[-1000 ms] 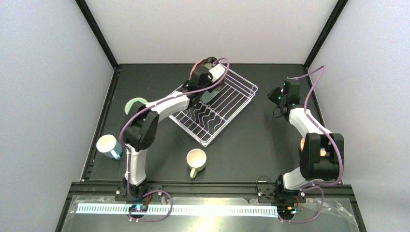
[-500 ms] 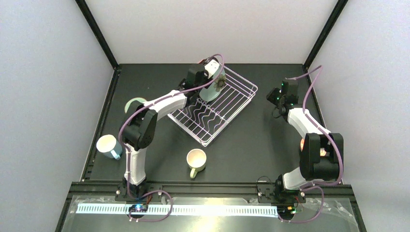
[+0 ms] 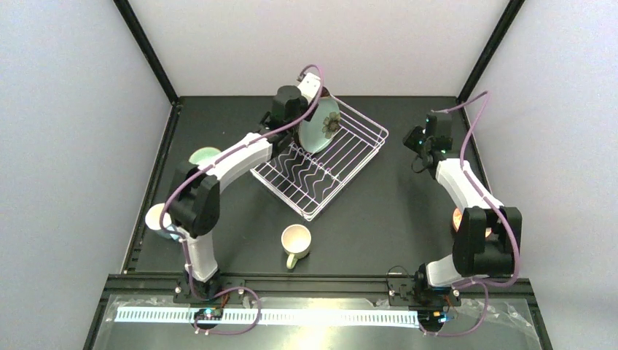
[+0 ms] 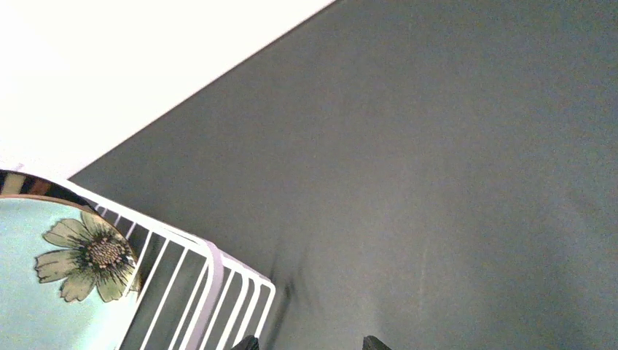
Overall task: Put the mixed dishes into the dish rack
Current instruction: Insert the plate into the dish rack.
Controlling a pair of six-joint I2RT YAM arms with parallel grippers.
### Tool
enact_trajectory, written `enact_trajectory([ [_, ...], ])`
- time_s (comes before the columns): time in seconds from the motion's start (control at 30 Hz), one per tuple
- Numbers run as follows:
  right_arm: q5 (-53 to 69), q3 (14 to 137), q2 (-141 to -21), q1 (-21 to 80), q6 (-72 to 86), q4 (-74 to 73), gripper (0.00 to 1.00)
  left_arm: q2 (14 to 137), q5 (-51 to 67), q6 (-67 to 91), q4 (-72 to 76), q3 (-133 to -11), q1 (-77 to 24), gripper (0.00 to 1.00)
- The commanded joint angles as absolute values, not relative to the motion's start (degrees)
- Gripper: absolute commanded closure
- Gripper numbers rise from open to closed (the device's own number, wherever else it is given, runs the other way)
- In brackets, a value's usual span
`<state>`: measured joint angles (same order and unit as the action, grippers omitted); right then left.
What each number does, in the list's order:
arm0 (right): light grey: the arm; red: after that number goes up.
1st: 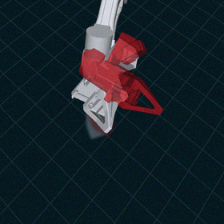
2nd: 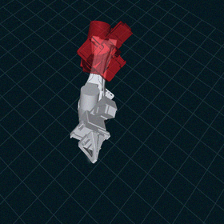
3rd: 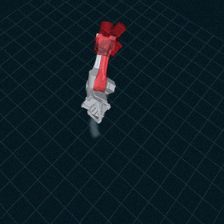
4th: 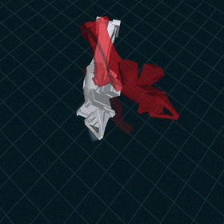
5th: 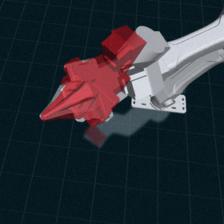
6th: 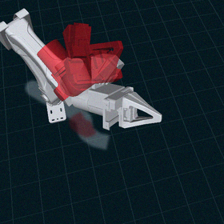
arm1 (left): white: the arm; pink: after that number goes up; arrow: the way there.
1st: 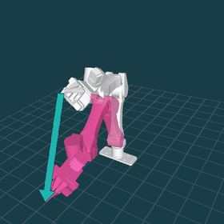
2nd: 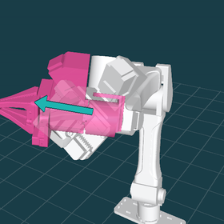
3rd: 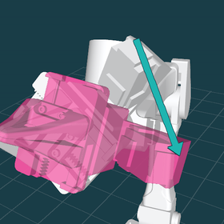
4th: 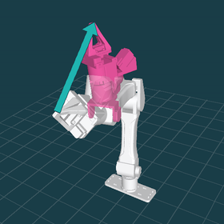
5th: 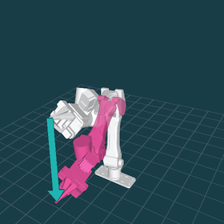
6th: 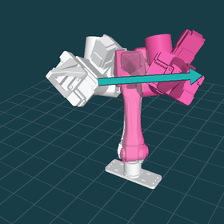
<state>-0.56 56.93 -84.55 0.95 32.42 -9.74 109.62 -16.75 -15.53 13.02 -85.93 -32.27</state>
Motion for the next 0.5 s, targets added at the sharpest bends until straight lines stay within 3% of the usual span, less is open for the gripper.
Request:
enact_trajectory([
  [0.0,-2.6,60.5,-82.4,1.1,31.3,-14.5,0.18,102.5,-19.9,-8.3,8.5,-90.2,-32.9,0.42],
  [0.27,-1.1,65.4,-80.2,1.1,30.1,-24.2,0.17,92.9,-23.1,5.8,-8.0,-95.9,-36.0,0.41],
  [0.47,1.4,67.3,-76.3,2.4,26.5,-30.8,0.18,82.7,-27.1,16.6,-19.7,-88.3,-42.8,0.4],
])
